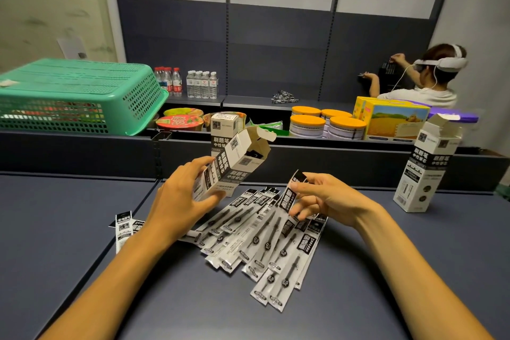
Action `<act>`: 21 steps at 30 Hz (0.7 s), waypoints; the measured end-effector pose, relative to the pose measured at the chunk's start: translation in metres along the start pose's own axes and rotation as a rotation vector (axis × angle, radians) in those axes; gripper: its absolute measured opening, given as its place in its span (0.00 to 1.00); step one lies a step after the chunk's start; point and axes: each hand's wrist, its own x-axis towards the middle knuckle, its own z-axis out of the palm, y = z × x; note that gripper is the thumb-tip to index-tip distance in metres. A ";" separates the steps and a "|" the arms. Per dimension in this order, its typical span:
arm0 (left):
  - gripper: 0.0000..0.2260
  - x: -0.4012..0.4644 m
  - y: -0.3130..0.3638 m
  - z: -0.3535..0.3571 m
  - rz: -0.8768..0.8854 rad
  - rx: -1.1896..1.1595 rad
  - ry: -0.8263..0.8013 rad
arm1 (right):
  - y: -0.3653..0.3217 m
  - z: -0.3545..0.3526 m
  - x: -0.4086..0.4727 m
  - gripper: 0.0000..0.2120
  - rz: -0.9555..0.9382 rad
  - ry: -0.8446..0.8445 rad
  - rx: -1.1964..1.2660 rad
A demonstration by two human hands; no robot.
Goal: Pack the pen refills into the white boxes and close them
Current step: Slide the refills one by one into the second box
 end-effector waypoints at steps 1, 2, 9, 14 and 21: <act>0.30 0.000 -0.001 0.000 -0.001 0.001 -0.001 | 0.000 -0.001 0.000 0.16 0.004 -0.008 0.001; 0.30 0.000 -0.001 0.000 -0.002 0.001 -0.001 | 0.000 -0.002 0.000 0.18 0.010 -0.013 -0.010; 0.30 0.000 -0.002 0.002 -0.002 0.000 -0.003 | 0.003 0.000 0.003 0.19 -0.036 0.037 -0.050; 0.30 0.001 -0.004 0.002 0.002 0.003 0.003 | -0.009 0.003 -0.005 0.12 -0.229 0.129 -0.039; 0.30 0.001 -0.005 0.002 -0.007 0.008 0.005 | -0.033 0.005 -0.022 0.16 -0.559 0.331 0.273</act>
